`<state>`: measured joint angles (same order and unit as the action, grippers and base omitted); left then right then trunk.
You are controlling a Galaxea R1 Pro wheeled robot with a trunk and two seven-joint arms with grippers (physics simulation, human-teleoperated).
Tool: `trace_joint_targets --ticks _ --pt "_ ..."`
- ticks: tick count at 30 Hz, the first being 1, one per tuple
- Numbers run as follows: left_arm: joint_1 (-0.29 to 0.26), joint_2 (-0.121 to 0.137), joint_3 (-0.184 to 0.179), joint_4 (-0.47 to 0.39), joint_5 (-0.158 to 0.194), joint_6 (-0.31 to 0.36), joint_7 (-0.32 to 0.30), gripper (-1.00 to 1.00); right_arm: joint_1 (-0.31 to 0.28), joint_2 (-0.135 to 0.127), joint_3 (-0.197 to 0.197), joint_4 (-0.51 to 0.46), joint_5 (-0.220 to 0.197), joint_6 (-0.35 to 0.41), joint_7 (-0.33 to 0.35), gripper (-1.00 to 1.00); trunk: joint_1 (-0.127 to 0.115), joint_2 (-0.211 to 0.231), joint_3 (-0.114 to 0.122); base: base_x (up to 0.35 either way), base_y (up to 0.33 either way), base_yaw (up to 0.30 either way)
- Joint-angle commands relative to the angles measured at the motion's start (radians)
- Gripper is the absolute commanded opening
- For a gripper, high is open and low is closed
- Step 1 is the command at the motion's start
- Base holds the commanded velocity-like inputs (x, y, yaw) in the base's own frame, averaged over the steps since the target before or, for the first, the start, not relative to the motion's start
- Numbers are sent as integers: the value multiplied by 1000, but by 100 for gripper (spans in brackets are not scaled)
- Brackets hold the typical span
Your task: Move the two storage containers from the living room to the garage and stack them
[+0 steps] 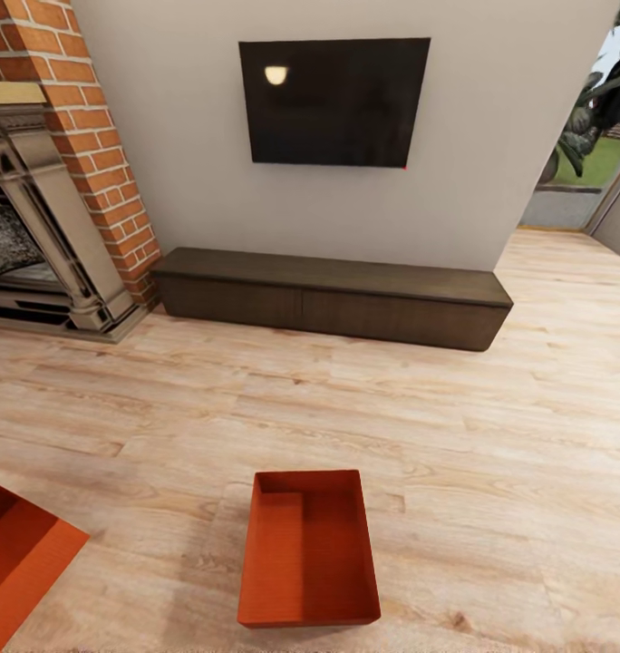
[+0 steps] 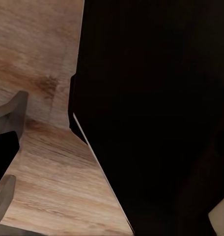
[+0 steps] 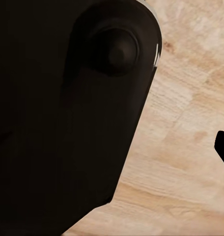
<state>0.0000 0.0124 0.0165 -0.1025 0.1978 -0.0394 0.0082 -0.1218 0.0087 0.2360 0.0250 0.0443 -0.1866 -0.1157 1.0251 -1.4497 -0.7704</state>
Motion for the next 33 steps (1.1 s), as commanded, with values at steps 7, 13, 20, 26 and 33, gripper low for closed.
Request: trace_joint_targets --ticks 7,13,20,26,33 --pt "0 0 1 0 5 -2 1 100 -1 0 3 3 5 -5 -5 100 0 0 -12 0 0 0" --pt "0 0 1 0 5 -2 1 100 -1 0 3 3 5 -4 -6 100 0 0 -22 0 0 0" --pt "0 0 1 0 5 -2 1 100 -1 0 3 3 5 -5 -5 100 0 0 -33 0 0 0" --pt "0 0 3 0 8 -2 0 100 -1 0 3 3 5 -5 -6 100 0 0 -43 0 0 0" --pt "0 -8 5 -4 11 -2 0 100 -1 0 3 3 5 -5 -7 100 0 0 -54 0 0 0"
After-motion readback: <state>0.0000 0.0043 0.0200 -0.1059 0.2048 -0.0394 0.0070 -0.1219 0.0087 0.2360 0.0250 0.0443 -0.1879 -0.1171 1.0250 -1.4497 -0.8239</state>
